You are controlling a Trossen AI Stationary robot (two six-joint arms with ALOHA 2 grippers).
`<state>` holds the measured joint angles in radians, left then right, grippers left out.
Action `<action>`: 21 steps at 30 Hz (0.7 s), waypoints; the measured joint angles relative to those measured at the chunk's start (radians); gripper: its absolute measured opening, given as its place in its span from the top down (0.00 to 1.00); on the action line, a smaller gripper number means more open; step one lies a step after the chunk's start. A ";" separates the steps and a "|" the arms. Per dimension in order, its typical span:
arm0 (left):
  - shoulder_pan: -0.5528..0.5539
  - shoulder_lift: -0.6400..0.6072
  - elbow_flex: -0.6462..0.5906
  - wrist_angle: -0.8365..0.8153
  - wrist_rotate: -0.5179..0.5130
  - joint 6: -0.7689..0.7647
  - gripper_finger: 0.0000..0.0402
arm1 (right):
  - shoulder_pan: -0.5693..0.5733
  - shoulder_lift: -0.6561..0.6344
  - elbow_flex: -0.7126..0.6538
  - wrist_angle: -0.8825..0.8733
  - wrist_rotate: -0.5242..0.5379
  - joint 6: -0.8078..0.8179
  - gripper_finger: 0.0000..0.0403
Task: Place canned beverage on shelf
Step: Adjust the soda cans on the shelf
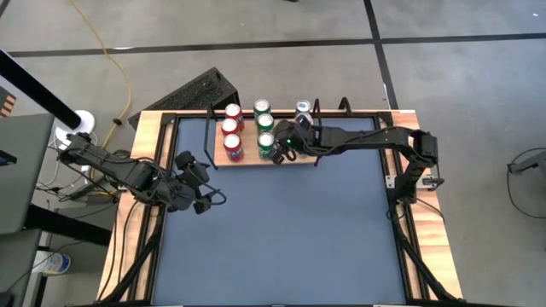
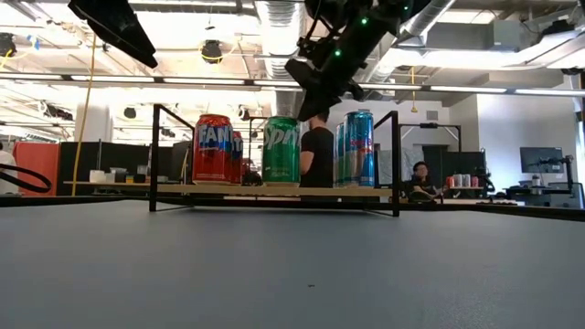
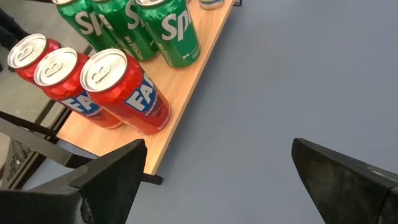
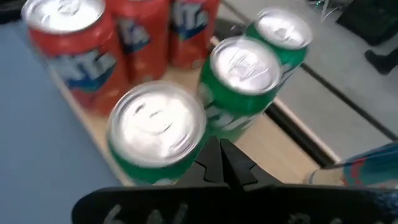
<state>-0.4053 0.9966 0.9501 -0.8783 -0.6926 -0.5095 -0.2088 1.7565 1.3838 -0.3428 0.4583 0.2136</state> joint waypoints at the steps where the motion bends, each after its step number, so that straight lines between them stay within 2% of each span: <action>1: 0.000 0.000 0.000 0.000 0.000 0.000 0.03 | -0.008 0.000 0.000 0.013 0.008 -0.008 1.00; 6: 0.000 0.000 0.000 0.000 0.000 0.004 0.03 | -0.076 0.000 0.000 0.098 -0.017 -0.038 1.00; 10: 0.000 0.000 0.000 0.001 -0.003 0.003 0.03 | -0.123 0.000 0.000 0.099 -0.039 -0.030 1.00; 21: 0.000 0.000 0.000 0.009 -0.006 -0.015 0.03 | -0.153 0.028 0.004 0.176 -0.096 -0.035 1.00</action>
<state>-0.4053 0.9966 0.9501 -0.8693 -0.6985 -0.5248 -0.3614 1.7846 1.3877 -0.1672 0.3619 0.1784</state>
